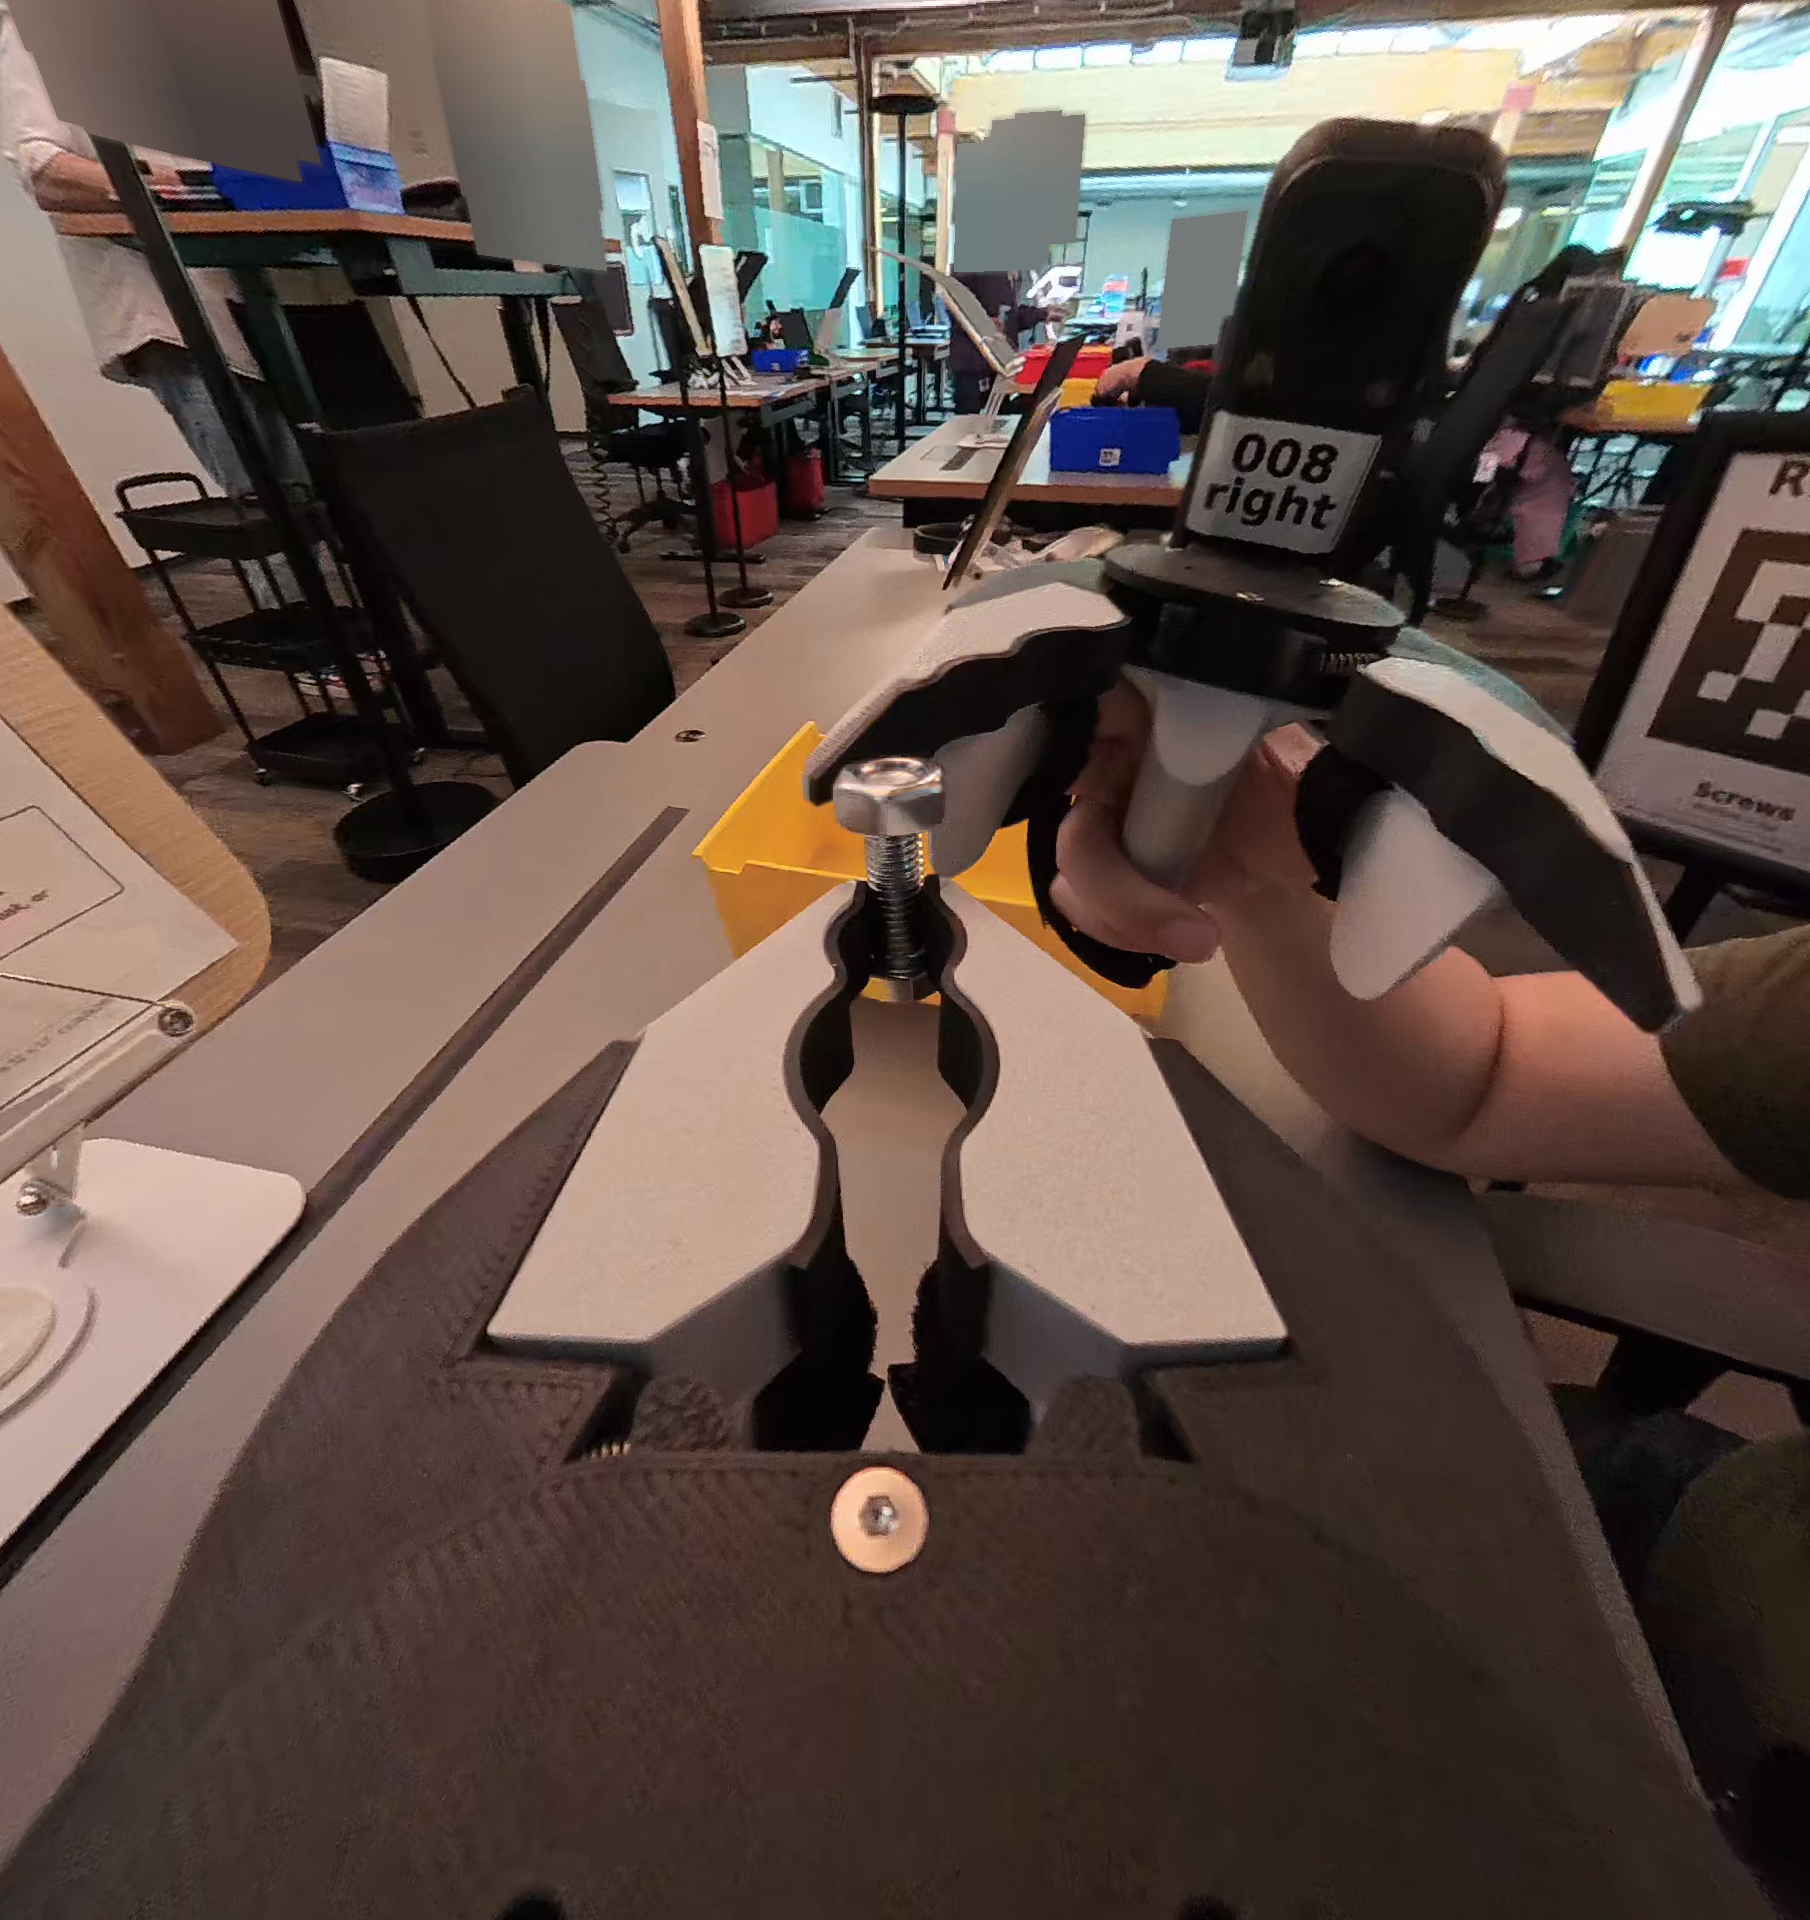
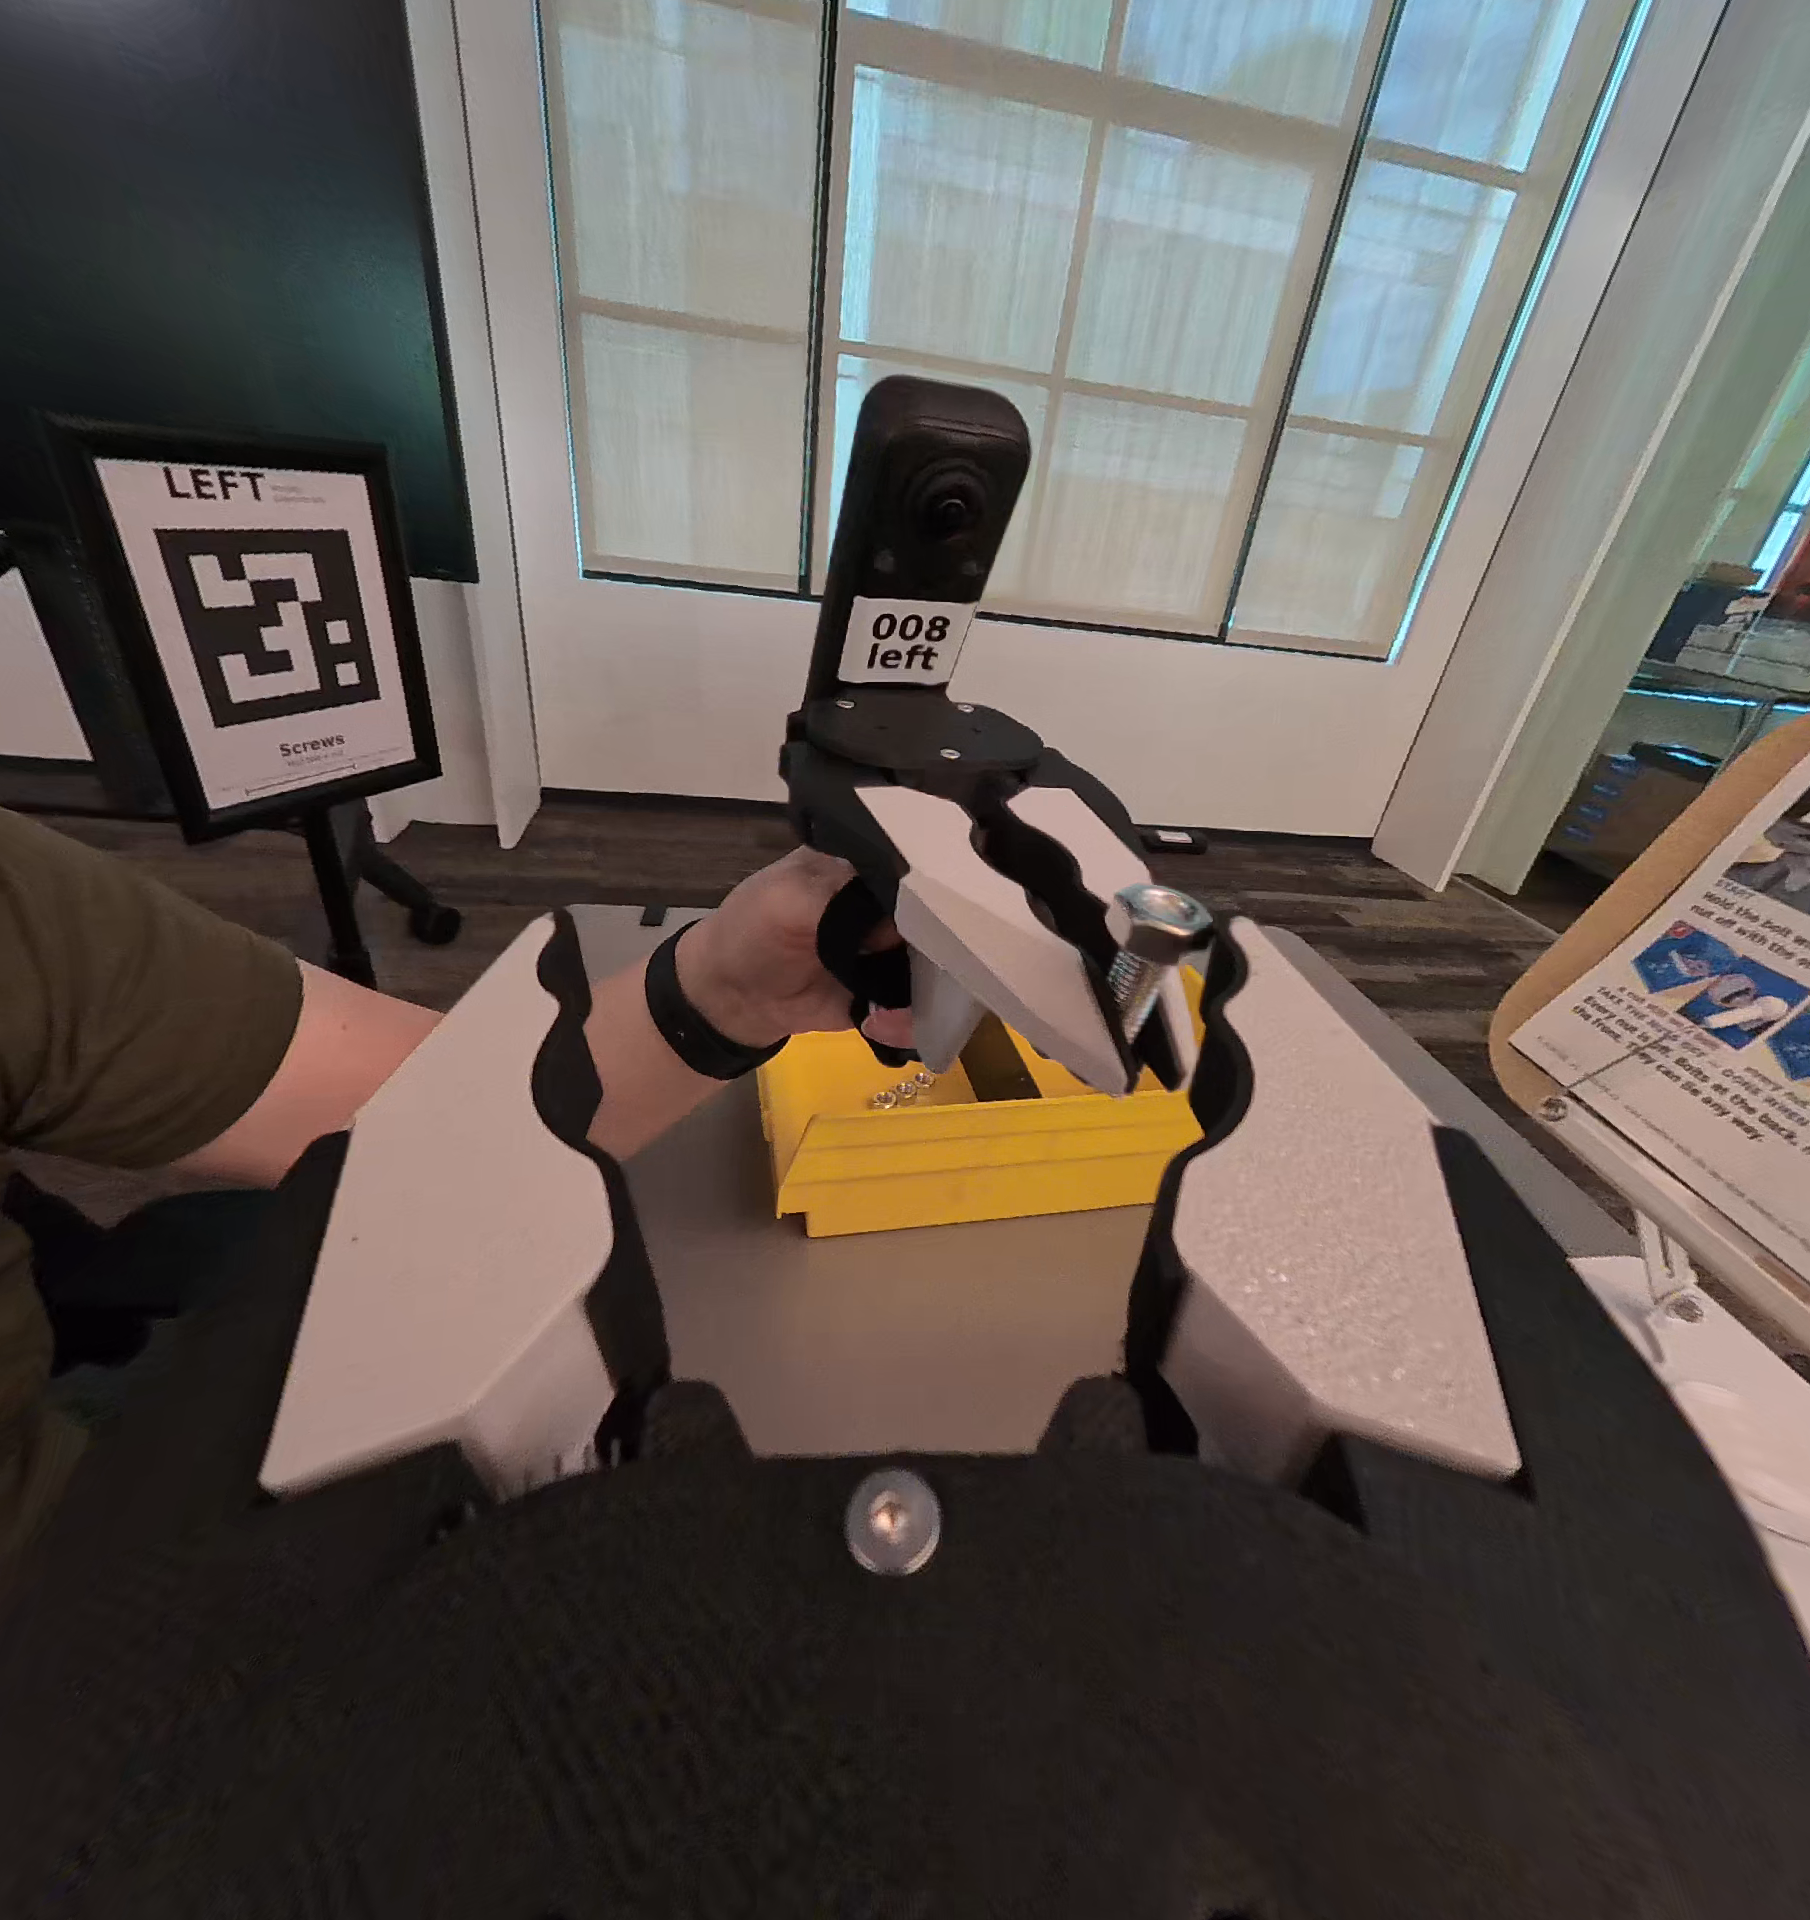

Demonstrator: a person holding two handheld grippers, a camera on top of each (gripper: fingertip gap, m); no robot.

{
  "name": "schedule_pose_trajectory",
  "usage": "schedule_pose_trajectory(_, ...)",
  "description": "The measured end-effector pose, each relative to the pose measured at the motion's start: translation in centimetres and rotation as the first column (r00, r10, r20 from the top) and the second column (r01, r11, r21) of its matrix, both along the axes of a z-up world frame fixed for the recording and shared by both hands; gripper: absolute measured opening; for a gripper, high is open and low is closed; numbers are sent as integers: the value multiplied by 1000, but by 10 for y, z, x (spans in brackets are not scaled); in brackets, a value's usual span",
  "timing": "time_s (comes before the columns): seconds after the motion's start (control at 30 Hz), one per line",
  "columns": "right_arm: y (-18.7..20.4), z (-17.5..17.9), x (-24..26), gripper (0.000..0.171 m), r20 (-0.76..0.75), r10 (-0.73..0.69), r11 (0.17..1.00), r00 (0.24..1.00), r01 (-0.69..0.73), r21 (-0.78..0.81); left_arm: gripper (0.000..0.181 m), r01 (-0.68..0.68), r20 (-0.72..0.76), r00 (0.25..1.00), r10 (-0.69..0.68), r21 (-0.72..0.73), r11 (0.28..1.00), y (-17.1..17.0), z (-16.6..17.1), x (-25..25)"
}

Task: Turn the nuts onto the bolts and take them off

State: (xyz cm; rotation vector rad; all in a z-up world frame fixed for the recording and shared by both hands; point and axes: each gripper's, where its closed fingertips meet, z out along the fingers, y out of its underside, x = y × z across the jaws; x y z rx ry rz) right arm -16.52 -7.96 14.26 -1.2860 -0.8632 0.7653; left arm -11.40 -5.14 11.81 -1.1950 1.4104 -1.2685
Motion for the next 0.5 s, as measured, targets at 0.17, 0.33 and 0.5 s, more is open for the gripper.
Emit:
schedule_pose_trajectory(0.17,-21,-2,-3,94,67,85,996,994,-86,7,7,-97,19,995,97,-2,995,20,4,-6)
schedule_pose_trajectory(0.33,0,9,11,107,-7,-56,998,998,56,31,7,-8,12,1000,8,-41,999,7,4,-5)
schedule_pose_trajectory(0.5,3,-3,1,112,9,-9,1000,1000,9,-28,7,-20,-17,1000,21,38,999,-3,-3,4)
